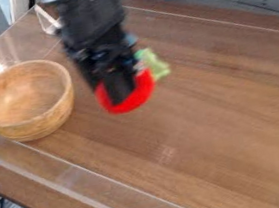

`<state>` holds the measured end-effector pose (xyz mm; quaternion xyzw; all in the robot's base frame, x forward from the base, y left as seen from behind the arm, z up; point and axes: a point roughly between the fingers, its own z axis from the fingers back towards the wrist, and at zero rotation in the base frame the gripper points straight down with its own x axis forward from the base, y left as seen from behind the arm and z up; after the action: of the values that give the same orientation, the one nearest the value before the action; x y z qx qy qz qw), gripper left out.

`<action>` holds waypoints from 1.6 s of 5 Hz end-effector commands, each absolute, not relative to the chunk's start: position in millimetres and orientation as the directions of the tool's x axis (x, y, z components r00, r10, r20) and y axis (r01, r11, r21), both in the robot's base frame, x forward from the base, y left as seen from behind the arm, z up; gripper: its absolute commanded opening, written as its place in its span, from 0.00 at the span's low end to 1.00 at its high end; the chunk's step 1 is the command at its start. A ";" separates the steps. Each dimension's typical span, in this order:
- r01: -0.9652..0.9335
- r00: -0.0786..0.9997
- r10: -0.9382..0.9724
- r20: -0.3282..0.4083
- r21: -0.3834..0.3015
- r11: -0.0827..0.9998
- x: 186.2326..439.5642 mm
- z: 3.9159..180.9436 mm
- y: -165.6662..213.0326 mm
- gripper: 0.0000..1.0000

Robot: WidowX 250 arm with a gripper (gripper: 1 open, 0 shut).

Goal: Move the red fruit to the right

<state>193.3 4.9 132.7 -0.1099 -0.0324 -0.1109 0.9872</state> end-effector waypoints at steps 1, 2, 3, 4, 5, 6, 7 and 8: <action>0.228 0.971 -0.207 0.122 -0.195 0.954 188.1 123.1 20.7 0.00; 0.175 0.981 -0.150 0.126 -0.216 0.961 177.9 105.2 25.6 0.00; 0.138 0.985 -0.109 0.132 -0.238 0.961 177.9 83.5 28.5 0.00; 0.127 0.986 -0.093 0.138 -0.265 0.956 178.3 62.0 35.1 0.00; 0.117 0.986 -0.074 0.150 -0.302 0.946 178.8 47.9 40.3 0.00; 0.096 0.986 -0.040 0.164 -0.352 0.931 179.1 38.8 41.8 0.00; 0.059 0.984 0.016 0.176 -0.412 0.909 186.5 30.8 40.2 0.00; 0.027 0.982 0.064 0.179 -0.462 0.886 191.5 24.2 36.5 0.00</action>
<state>186.6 33.6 21.8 -0.2450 -0.0857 0.0123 0.9657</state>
